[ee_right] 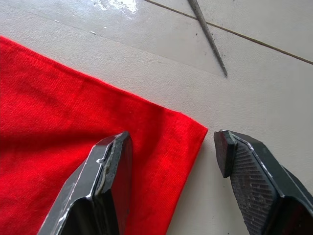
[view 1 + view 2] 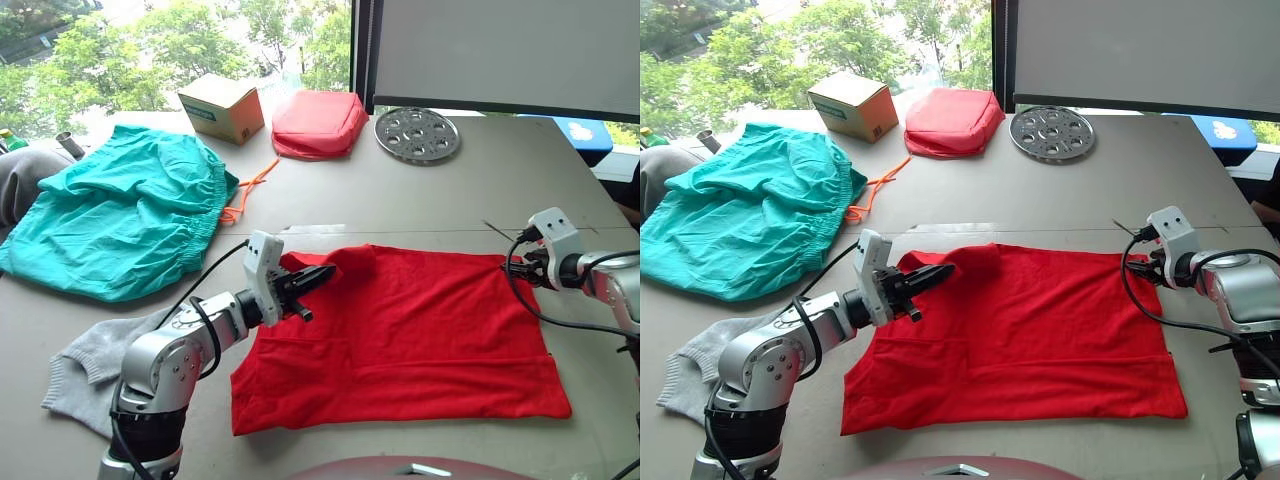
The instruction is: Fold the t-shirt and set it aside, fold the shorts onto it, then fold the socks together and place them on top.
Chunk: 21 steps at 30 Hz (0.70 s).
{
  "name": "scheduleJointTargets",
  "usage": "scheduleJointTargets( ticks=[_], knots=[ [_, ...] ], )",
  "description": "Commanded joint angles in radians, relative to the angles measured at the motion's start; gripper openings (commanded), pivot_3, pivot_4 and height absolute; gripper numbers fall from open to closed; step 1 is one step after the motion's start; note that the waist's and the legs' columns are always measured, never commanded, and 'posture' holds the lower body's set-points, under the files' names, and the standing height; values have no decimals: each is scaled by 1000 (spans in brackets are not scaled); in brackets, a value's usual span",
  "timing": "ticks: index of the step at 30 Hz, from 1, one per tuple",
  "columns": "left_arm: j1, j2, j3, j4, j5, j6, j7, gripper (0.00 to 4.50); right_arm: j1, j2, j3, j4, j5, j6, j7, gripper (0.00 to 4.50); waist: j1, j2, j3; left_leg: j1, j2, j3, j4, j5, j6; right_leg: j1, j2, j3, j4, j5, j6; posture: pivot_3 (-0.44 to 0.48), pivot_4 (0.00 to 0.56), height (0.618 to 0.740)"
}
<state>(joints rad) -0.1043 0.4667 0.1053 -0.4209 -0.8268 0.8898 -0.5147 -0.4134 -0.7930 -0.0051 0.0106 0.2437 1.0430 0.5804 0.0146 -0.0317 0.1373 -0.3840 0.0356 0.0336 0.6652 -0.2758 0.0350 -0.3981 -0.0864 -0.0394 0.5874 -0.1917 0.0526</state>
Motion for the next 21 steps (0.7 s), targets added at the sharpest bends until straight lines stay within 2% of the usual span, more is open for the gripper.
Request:
scheduleJointTargets(
  ticks=[1,5,10,15,18,19,20,21],
  knots=[
    [5,-1,3,-46,-16,2,7,0,-28,-22,-8,-8,-9,0,8,2868,0,0,0,0,0,0,0,0,0,0,0,0,0,0,0,0,150,739],
    [8,-3,3,-49,-20,1,14,0,-34,-32,-21,-18,9,22,33,2868,1,0,0,0,0,0,0,0,0,0,0,0,0,0,0,0,150,739],
    [7,-5,-8,-48,-16,-2,13,0,-63,11,6,51,-2,15,24,2868,-1,0,0,0,0,0,0,0,0,0,0,0,0,0,0,0,150,739],
    [5,-6,-12,-48,-13,-5,13,0,-68,38,21,26,-2,55,10,2868,0,0,0,0,0,0,-1,0,0,0,0,0,0,0,0,0,150,739],
    [7,-7,-14,-54,-14,-4,18,0,-56,27,45,11,-11,73,13,2118,-1,0,0,0,0,0,0,0,0,0,0,0,0,0,0,0,150,739],
    [8,-6,-13,-56,-16,-3,19,0,-54,23,50,8,-13,76,13,1498,0,0,0,0,0,0,0,0,0,0,0,0,0,0,0,0,150,739],
    [10,-5,-12,-58,-17,-3,20,0,-54,20,52,8,-16,76,13,1318,0,0,0,0,0,0,0,0,0,0,0,0,0,0,0,0,150,739],
    [11,-5,-12,-59,-18,-3,21,0,-57,17,50,9,-17,74,13,457,0,-1,0,0,0,0,0,0,0,0,0,0,0,0,0,0,150,739]
  ],
)
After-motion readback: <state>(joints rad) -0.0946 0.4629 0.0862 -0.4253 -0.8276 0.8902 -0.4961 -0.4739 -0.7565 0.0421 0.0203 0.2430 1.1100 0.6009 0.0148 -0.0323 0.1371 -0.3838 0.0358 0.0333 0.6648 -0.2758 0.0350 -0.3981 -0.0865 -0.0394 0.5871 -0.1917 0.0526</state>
